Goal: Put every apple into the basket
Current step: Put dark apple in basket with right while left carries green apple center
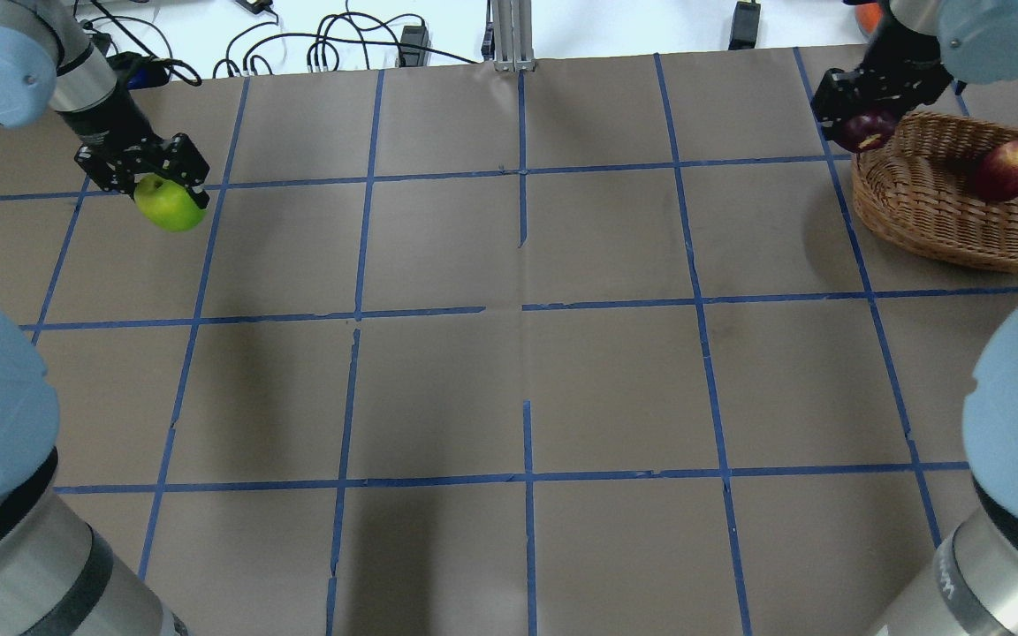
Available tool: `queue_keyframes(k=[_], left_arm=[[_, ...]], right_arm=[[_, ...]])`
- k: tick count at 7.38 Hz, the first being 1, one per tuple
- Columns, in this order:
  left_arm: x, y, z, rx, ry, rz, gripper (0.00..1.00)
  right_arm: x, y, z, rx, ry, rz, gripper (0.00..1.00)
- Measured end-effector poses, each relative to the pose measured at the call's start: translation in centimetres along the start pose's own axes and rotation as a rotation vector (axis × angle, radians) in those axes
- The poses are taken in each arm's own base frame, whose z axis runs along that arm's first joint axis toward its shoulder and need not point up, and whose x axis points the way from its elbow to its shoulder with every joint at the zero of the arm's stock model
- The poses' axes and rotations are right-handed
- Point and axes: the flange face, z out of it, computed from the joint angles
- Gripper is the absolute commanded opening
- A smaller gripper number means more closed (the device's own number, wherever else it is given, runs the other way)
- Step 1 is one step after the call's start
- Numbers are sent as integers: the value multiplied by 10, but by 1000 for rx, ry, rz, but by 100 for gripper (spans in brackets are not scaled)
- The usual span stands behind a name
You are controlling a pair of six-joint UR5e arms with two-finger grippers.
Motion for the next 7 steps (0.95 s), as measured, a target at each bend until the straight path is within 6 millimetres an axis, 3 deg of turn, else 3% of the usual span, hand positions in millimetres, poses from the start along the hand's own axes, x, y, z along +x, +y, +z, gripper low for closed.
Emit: queue_keyframes(k=[1,2,3,4,5,6,7], left_arm=[[64,11,-4,1,1,-66,12],[128,23,1,0,-4,-133,12],[197,37,18,0,-17,-180,13],[260,51,46,16,-30,-197,14],[313,68,82,51,-34,-207,18],[350,87,123,97,-20,-225,48],[368,104,157,148,7,-239,65]], right_arm=[[51,2,27,-11,18,-13,6],[92,7,52,-14,29,-15,14],[121,14,74,-25,23,-11,43],[139,19,90,-29,18,-11,99],[150,20,101,-23,23,-9,100],[156,22,104,-19,26,-5,100],[159,23,101,-23,27,-4,100]])
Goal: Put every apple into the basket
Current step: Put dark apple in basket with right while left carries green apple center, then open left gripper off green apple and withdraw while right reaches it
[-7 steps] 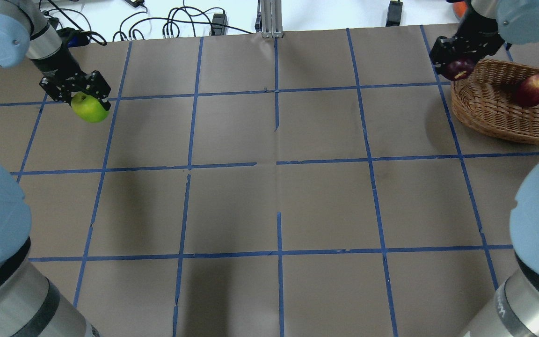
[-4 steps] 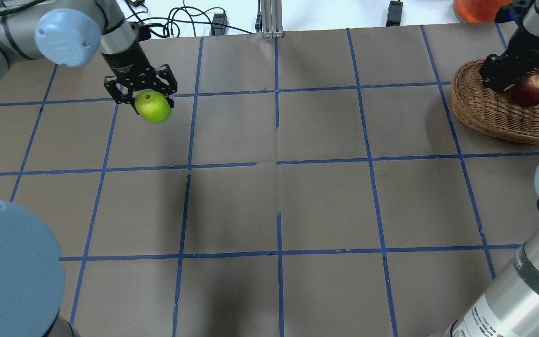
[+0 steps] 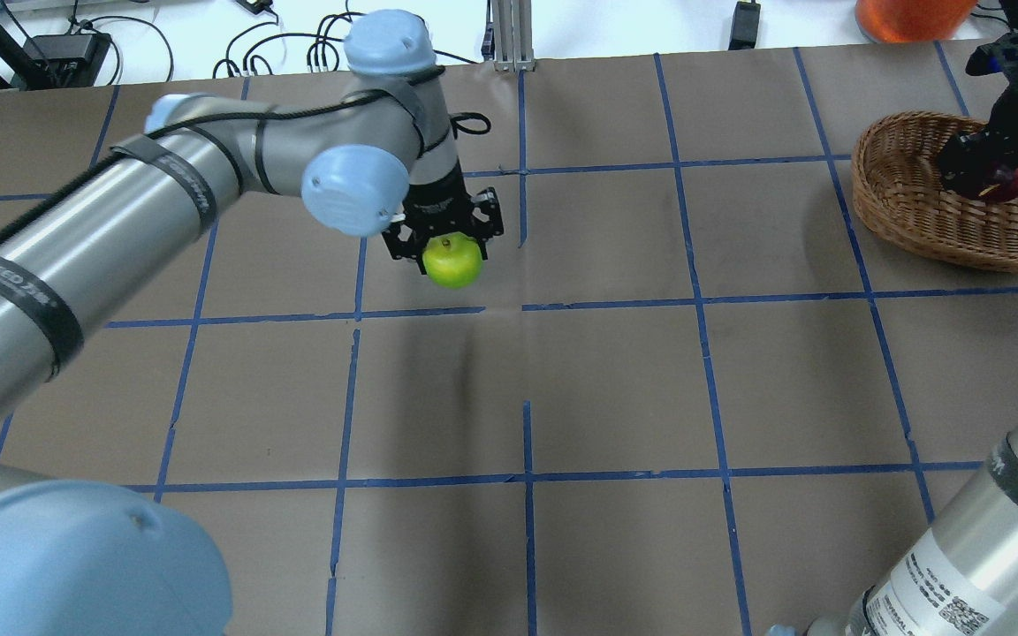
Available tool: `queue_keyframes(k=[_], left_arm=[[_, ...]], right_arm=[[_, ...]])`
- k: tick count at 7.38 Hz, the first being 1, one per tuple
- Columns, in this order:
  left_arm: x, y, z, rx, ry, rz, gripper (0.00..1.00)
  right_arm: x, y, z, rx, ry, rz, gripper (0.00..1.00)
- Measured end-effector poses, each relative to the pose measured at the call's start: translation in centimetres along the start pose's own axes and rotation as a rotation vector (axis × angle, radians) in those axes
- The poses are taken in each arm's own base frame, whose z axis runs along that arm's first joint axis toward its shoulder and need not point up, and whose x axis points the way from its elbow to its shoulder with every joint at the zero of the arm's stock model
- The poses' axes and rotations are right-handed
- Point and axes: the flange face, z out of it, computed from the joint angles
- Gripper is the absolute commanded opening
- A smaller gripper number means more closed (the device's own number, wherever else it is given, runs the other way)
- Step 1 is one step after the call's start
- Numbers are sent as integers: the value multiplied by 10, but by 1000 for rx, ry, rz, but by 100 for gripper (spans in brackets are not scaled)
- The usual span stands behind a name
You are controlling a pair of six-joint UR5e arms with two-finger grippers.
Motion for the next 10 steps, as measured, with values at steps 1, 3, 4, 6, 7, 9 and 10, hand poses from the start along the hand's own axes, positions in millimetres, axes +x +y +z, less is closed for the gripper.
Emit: queue_keyframes(k=[1,3,4,6,7,9,10], left_arm=[[3,18,19,32,32,-9,100],[4,31,18,30,104,-50,100],[2,29,11,27,127,-69,100],[-19,20,-25,27,135,-95,100],[-41,18,-61,13,120,-84,100],[-102,21,-146,-44,70,-20,100],[-125,34,-186,-46,29,22,100]], right_arm=[[-3,2,-13,-9,-5,-1,100],[-35,-4,-54,0,-6,-24,100],[-68,-12,-71,1,-10,-40,100],[-145,-17,-103,-26,-35,-41,100],[-185,-13,-113,-43,-88,-36,100],[-290,9,-124,-82,-239,-57,100],[-352,21,-127,-98,-253,-47,100]])
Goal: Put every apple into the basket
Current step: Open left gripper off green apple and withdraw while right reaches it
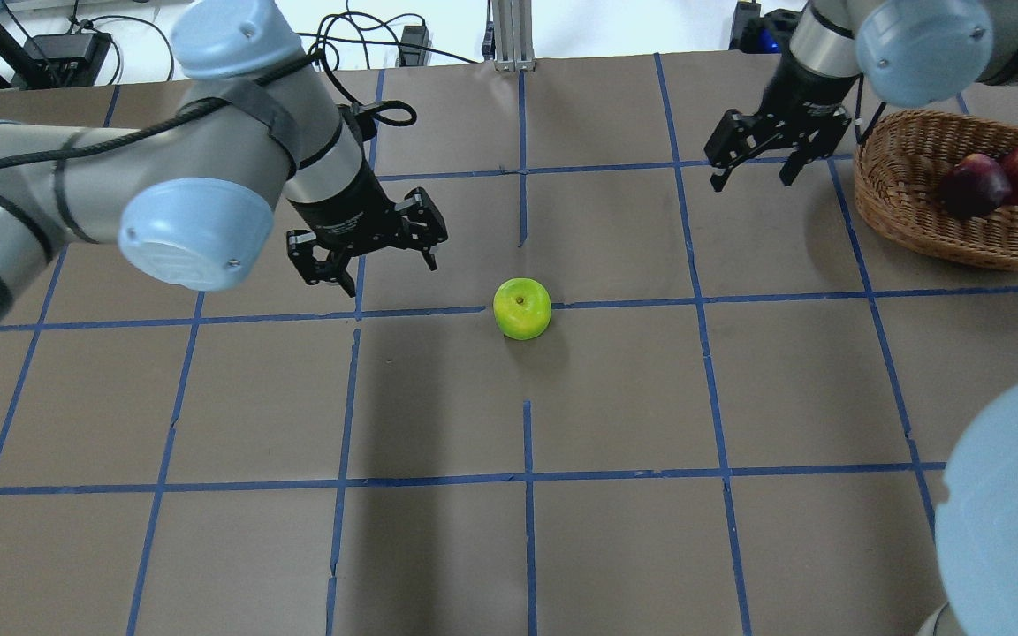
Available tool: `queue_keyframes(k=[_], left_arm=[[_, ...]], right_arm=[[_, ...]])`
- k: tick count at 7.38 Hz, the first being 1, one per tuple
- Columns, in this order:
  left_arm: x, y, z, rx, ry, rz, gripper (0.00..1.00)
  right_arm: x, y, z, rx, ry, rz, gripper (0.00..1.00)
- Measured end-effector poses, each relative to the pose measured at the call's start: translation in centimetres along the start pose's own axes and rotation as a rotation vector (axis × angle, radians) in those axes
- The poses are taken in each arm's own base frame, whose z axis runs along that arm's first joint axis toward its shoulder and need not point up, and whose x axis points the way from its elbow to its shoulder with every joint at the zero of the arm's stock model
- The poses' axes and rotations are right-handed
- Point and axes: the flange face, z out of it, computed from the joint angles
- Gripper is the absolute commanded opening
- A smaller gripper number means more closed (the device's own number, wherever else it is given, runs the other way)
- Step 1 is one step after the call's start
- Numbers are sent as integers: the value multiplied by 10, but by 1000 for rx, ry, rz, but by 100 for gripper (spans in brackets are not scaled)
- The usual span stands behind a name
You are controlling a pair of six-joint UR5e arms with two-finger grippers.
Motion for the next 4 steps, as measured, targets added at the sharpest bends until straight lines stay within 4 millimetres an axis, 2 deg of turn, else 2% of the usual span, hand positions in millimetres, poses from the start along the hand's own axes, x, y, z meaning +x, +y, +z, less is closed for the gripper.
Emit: queue_keyframes(k=[1,2,3,4], left_arm=[[-14,18,-33,30,-42,26,100],[-20,29,-58,92,-54,46,100],[-22,28,-79,181,-40,64,100],[-23,22,-91,225,-34,70,100]], right_arm=[[-63,8,16,-3,8,48,100],[-122,14,37,11,22,98,100],[-169,18,63,47,42,129,100],[-202,23,92,71,68,162,100]])
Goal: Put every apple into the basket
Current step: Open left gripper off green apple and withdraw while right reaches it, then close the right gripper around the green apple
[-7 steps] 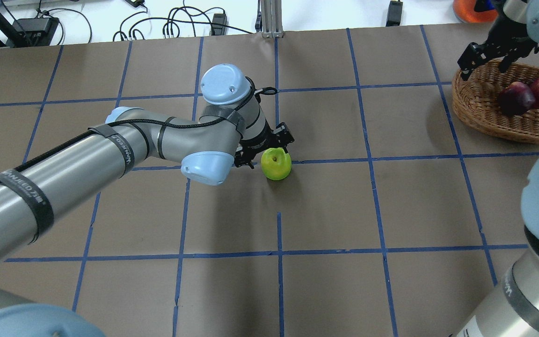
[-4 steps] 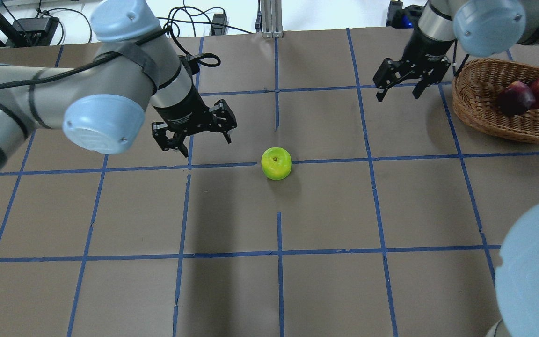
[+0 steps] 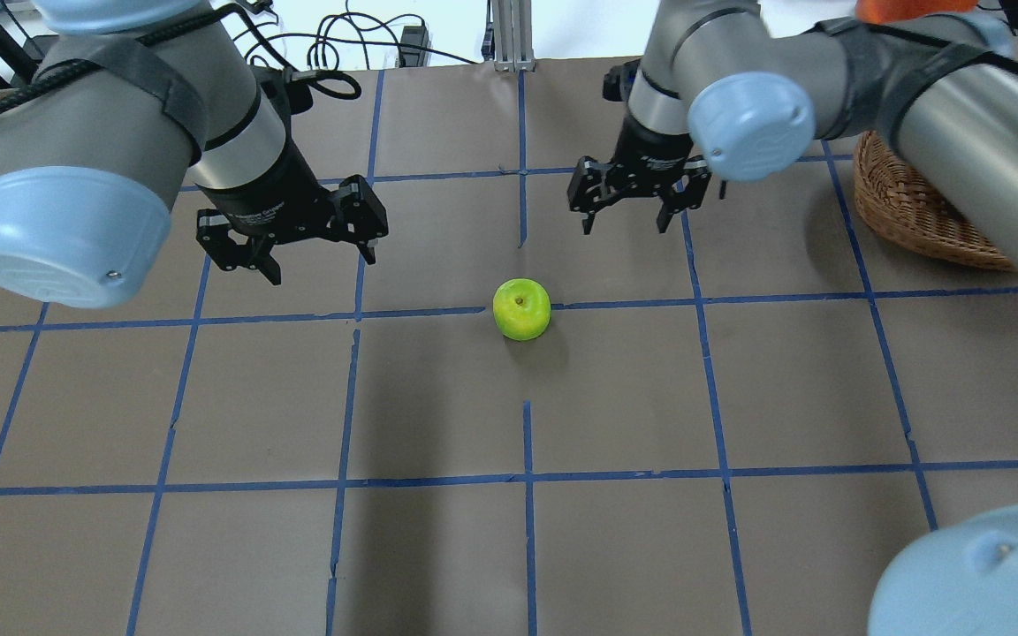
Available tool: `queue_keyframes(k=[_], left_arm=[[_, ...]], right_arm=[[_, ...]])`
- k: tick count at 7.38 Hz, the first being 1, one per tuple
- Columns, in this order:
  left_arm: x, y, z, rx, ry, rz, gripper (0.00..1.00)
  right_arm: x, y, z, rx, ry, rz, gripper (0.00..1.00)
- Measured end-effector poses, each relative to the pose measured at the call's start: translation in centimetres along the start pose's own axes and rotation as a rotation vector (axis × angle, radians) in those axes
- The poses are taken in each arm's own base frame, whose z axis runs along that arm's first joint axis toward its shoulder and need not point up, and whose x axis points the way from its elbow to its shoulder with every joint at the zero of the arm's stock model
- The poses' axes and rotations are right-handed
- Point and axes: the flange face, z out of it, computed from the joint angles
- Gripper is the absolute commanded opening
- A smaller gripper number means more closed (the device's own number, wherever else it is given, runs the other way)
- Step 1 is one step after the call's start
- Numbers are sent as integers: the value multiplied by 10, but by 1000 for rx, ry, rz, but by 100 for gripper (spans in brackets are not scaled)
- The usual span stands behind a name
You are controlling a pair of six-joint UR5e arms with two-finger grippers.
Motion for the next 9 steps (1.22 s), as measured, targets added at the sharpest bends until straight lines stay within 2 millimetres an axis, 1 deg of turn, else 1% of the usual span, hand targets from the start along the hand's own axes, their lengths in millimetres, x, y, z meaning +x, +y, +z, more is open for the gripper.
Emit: queue_keyframes(k=[1,2,3,4,5,6,7,8,9], left_arm=[[-1,-6,-8,-16,-4,-1,100],[1,-16,-19,-42,-8,-3,100],[4,-28,-26,-64,-15,-2,100],[7,-36,-27,-84,-23,4,100],[8,-41,-26,-92,-29,34,100],[7,-42,-25,-93,-30,89,100],[6,-42,-26,-91,-29,128,100],[6,-42,-28,-88,-28,145,100],[6,-42,-29,-86,-27,150,100]], right_arm=[[-22,10,24,10,15,40,100],[-36,14,45,19,21,61,100],[-42,15,59,18,24,69,100],[-44,16,69,10,29,69,100],[-42,16,81,1,45,63,100],[-38,16,93,12,72,42,57],[-35,18,101,38,91,12,23],[-35,22,101,56,96,-4,14],[-31,21,86,80,92,-17,4]])
